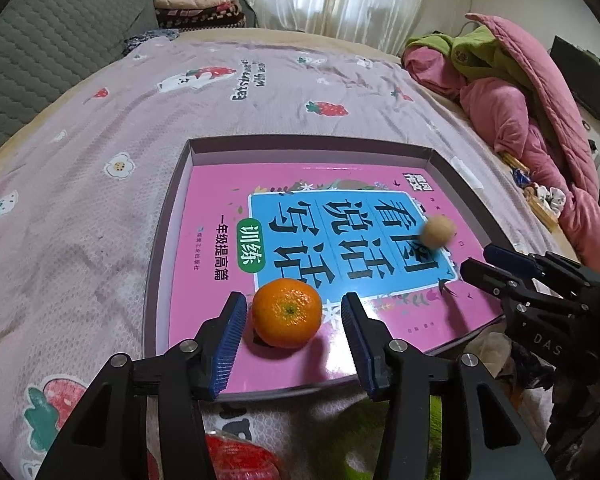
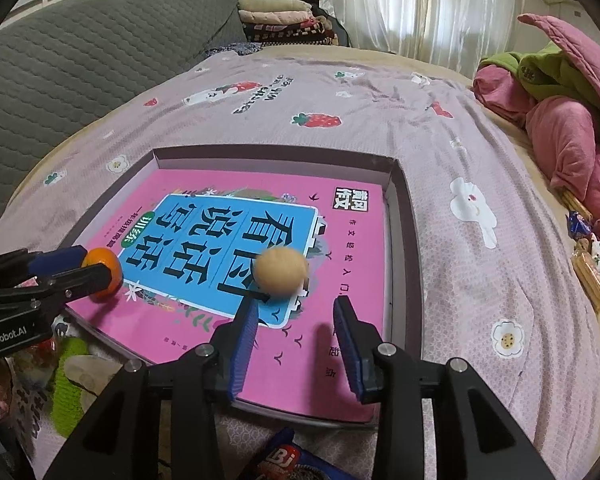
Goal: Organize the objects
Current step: 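Open the left gripper over the pink book while the right gripper releases the walnut, then withdraw both grippers from the tray back toward the pile of items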
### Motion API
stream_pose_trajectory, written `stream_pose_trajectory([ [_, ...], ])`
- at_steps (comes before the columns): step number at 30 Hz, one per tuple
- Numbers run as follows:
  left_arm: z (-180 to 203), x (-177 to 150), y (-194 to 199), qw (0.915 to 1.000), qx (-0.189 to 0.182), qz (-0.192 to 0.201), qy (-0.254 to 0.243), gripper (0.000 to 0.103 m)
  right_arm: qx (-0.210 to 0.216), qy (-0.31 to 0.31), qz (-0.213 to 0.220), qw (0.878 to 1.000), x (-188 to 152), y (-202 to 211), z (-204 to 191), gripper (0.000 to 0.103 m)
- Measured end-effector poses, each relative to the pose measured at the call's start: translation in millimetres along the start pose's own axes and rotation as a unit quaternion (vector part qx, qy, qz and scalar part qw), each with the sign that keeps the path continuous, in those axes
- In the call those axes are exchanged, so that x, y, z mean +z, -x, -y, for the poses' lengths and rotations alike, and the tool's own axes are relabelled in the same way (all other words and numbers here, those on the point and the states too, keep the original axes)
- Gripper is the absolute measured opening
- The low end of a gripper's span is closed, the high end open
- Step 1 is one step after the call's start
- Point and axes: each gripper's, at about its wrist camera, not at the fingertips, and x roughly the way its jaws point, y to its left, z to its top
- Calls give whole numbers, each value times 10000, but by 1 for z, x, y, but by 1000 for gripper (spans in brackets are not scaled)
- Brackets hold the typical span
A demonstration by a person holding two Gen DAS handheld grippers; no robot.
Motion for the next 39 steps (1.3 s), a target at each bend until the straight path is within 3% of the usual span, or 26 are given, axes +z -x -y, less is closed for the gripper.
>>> stream_pose_trajectory([
  [10,11,-5,23,9998,40,195,52,51,66,49,260,9996,3,16,-4,39],
  [13,14,-7,29,9997,38,237,78,58,68,68,377,9992,4,25,-5,40],
  [25,23,-9,63,9989,87,433,123,63,84,-7,924,9957,3,68,-10,60],
  [39,32,-14,115,9973,-9,725,119,64,71,-181,1360,9905,-7,123,-13,65],
])
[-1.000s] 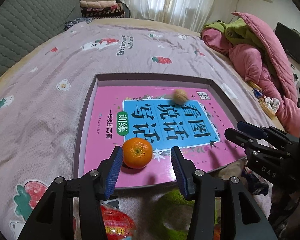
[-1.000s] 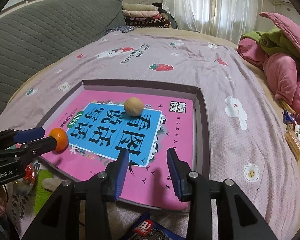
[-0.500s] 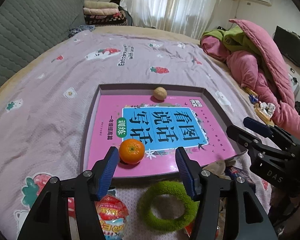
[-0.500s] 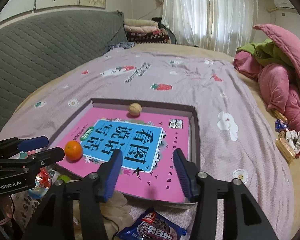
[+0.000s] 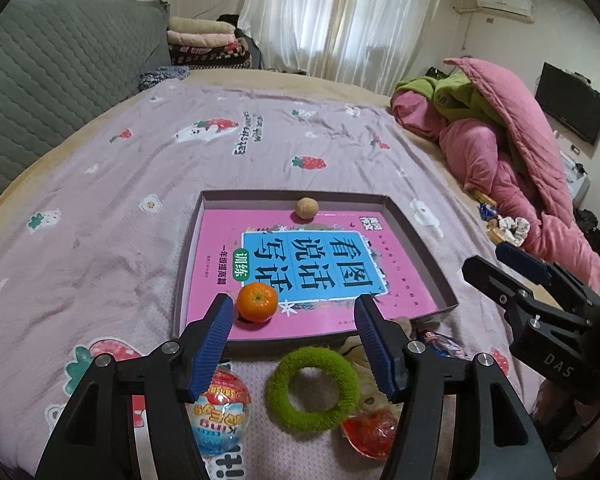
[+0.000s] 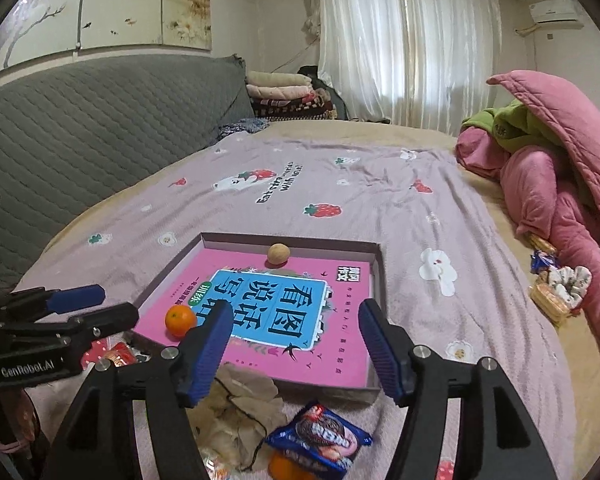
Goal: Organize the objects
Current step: 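Withdraw both grippers from the tray back toward the pile of items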
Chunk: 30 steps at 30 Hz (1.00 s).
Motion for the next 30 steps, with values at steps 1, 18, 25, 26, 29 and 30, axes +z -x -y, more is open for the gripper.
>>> stream_pose_trajectory([
  [1,0,0,4,10000,-4,26,-2,64,-18,-17,24,10000,-1,4,1,65],
  [18,17,-13,55,9996,12,218,-173,64,-160,114,209,9996,-4,57,-11,65],
  [25,23,-18,65,9994,14,232,-250,64,-199,198,263,9993,-5,73,-15,65],
  [26,24,-19,66,9994,32,228,-266,64,-202,201,264,9992,-5,74,-15,65],
  [29,24,-24,66,9993,47,202,-301,64,-213,210,242,9993,-7,75,-15,65],
  [30,24,-25,66,9993,54,190,-307,64,-217,214,229,9993,-9,76,-15,65],
])
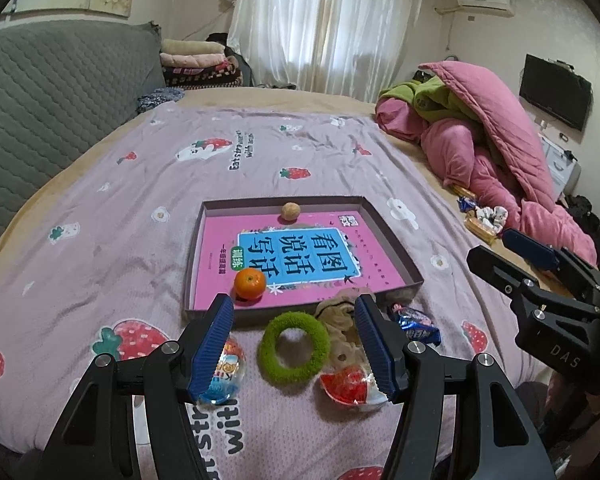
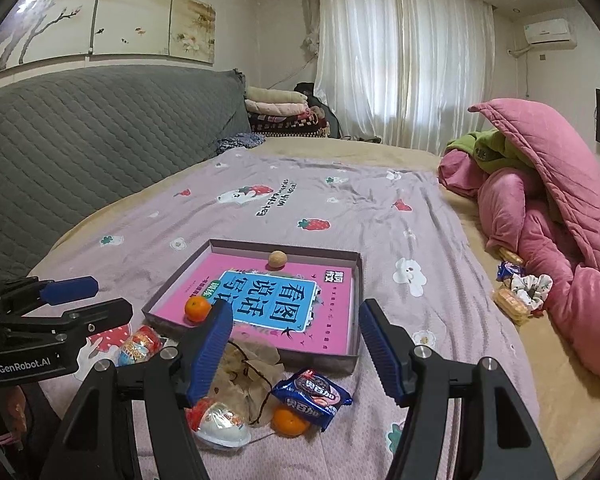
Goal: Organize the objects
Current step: 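Withdraw both grippers from the tray back toward the pile of items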
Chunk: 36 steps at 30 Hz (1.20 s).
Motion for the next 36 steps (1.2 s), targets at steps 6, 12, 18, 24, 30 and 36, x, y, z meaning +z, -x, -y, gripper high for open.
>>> stream_pose_trajectory([
  [6,2,-10,-2,9999,-1,-89,-51,64,-10,-6,-60,10000,-7,0,1,65],
  [12,6,-18,-6,9998,20,-180,-94,64,2,-47,-112,9999,-15,-2,4,65],
  [18,8,-27,-10,9996,38,-264,-137,64,1,-41,-188,9998,-24,-3,4,65],
  [24,9,-35,-14,9992,38,-360,-148,64,4,-28,-293,9996,-34,-8,3,65],
  [30,8,-44,-20,9988,74,-464,-162,64,8,-46,-391,9992,-44,-12,3,65],
  [36,10,-52,-27,9981,67,-580,-202,64,-5,-14,-510,9987,-54,-17,1,65],
])
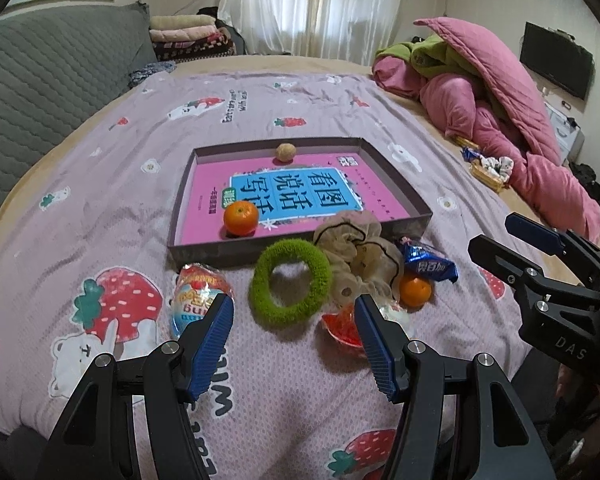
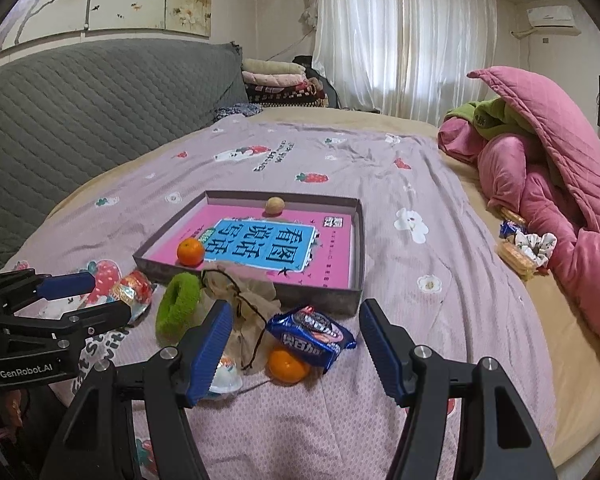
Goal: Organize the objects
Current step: 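Withdraw both grippers from the tray back toward the pile of items, then move the left gripper to the green ring while the right gripper approaches the plastic egg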
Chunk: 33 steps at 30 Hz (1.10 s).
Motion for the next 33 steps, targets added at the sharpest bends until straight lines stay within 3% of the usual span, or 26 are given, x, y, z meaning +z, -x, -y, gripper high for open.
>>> stream_pose_trajectory([
  [33,-4,-16,-24,9994,-7,-339,32,64,332,356,-400,9980,-39,-20,-32,65],
])
